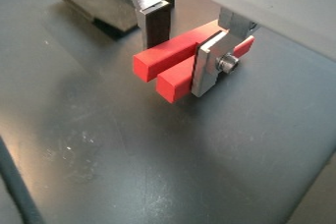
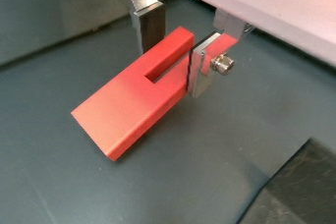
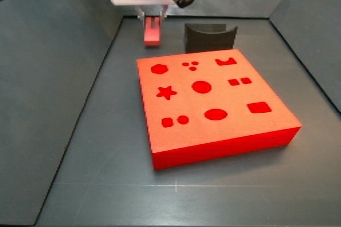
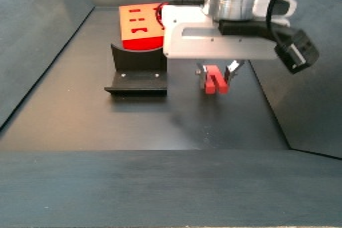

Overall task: Pick up the double-square object. Move up. Rotate the double-square object. Place the double-square object on the fixture. Regrasp the double-square object. Move to above the board. Insert the double-square object.
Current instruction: Rotate the double-square object.

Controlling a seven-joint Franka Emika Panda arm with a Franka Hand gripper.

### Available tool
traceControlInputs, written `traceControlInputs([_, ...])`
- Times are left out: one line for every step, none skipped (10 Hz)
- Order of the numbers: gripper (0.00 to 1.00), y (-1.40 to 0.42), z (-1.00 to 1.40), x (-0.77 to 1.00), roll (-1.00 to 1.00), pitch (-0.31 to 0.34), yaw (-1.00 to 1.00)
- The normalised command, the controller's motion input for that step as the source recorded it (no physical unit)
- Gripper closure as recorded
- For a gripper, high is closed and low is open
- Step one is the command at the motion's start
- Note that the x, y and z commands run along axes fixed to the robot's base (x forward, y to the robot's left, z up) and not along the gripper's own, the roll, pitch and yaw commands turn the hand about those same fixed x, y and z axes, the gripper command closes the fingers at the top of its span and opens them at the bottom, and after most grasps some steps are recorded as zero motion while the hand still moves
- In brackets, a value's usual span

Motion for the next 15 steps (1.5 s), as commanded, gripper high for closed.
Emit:
traceControlInputs([1.0, 0.01, -0.44, 0.04, -0.12, -0.052, 0.01])
traceControlInputs([1.0, 0.01, -0.37, 0.04, -0.13, -0.056, 0.01])
traceControlInputs([1.0, 0.01, -0.25, 0.04, -0.14, -0.066, 0.01])
traceControlInputs([0.0, 0.0, 0.0, 0.0, 0.0, 0.0, 0.0])
traceControlInputs([0.0, 0.0, 1.0, 0.0, 0.0, 0.0, 0.0])
traceControlInputs([0.0, 0.0, 1.0, -0.01, 0.0, 0.018, 0.0])
traceControlInputs([0.0, 0.0, 1.0, -0.01, 0.01, 0.033, 0.0])
traceControlInputs([0.0, 0.01, 1.0, -0.01, 0.02, 0.064, -0.01])
traceControlInputs([0.0, 0.01, 1.0, -0.01, 0.02, 0.073, -0.02])
traceControlInputs([0.0, 0.01, 1.0, -0.02, 0.04, 0.074, -0.02])
traceControlInputs([0.0, 0.01, 1.0, -0.03, 0.06, 0.072, -0.02])
traceControlInputs([0.0, 0.01, 0.94, -0.03, 0.07, 0.076, -0.02])
traceControlInputs([0.0, 0.01, 0.84, -0.03, 0.08, 0.081, -0.02])
traceControlInputs([0.0, 0.0, 0.64, -0.03, 0.09, 0.08, -0.01])
traceControlInputs([0.0, 0.0, 0.0, 0.0, 0.0, 0.0, 1.0])
